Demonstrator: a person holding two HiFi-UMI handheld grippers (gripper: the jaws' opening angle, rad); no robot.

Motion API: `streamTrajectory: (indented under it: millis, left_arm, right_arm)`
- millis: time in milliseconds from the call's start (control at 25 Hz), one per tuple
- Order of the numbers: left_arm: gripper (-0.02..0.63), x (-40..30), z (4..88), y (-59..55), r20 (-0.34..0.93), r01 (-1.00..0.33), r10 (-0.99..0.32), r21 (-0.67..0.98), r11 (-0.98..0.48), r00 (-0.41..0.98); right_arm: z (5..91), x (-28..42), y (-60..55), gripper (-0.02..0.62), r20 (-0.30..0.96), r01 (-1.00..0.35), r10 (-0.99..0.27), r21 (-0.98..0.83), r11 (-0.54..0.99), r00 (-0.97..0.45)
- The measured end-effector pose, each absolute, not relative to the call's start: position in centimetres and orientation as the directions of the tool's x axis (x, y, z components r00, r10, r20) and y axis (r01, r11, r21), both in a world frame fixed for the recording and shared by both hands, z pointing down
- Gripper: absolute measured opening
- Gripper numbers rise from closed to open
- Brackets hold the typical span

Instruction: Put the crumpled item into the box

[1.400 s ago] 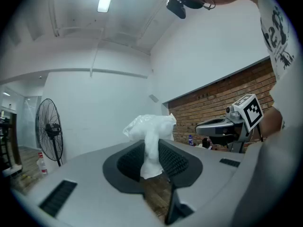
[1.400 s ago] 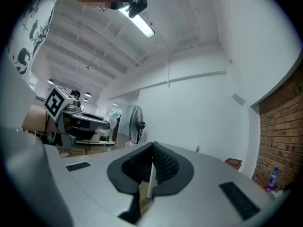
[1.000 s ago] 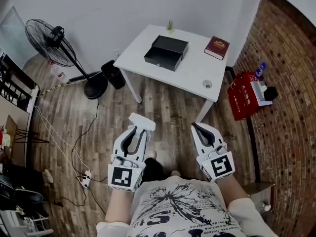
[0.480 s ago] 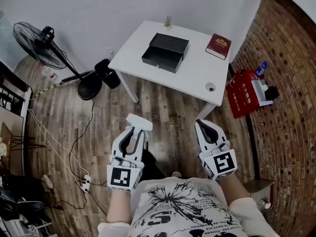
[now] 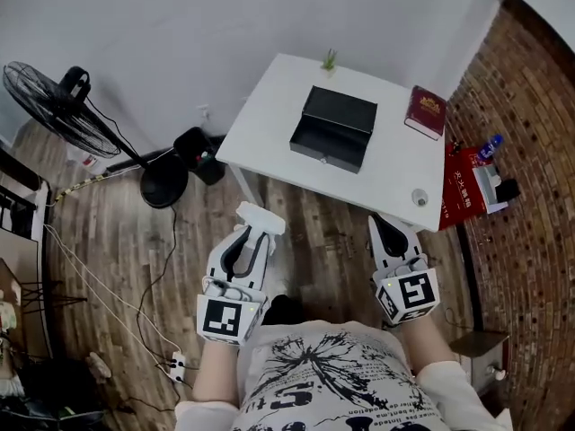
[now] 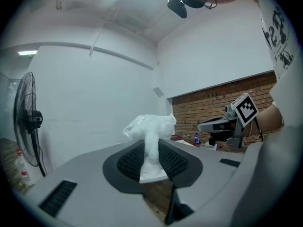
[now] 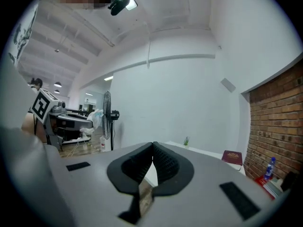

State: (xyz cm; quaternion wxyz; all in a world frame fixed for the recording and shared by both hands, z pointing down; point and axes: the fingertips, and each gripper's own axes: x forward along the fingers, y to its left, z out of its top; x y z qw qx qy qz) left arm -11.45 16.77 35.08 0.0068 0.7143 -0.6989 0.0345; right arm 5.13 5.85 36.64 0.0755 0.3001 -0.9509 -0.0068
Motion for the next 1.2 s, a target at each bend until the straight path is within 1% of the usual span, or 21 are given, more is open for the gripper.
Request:
streamTrajectory:
  millis: [240,440,720,840,960,1120,1200]
  left_arm:
    - [0.098,-20.8,33.8,11.9,0.044,-0.992,-0.993,-0.056,-0.116,0.114]
    - [0.098,-24.3,35.0,8.6,0.061,-0.981,-0.981,-0.047,-0.189,0.186]
    - [0.098,-24.5,38.5,1.6,0.124,-0.963,-0.957,-0.034,-0.268,0.262]
    - [0.097,-23.7,40.0,-2.3,0.178,-0.945,-0.934,-0.05,-0.322,0.309]
    - [0.098,-22.2,40.7,-7.3,0.205,-0.925,-0.91,-0.048,-0.376,0.36]
    - [0.098,-20.3,42.6,-13.7,0.325,-0.876,-0.833,-0.029,-0.481,0.447]
    - [0.098,-19.5,43.6,-16.8,0.356,-0.859,-0.806,-0.02,-0.512,0.472]
  right_arm:
    - [36.1,-4.3,2.7,0.015,0.146,-0.631,-0.634,0.071,0.772,-0.759]
    - [36.6,-8.5,0.7,0.015,0.17,-0.643,-0.655,0.126,0.756,-0.737]
    - [39.7,-9.0,-4.8,0.015,0.218,-0.677,-0.682,0.112,0.728,-0.698]
    - [40.4,-8.6,-8.3,0.015,0.224,-0.703,-0.702,0.092,0.705,-0.676]
    - [40.9,-7.6,-12.9,0.015,0.234,-0.723,-0.718,0.079,0.686,-0.655]
    - [41.3,-6.6,-19.0,0.015,0.243,-0.749,-0.738,0.061,0.66,-0.63]
    - [41.9,-6.1,-21.8,0.015,0.248,-0.764,-0.749,0.051,0.643,-0.614]
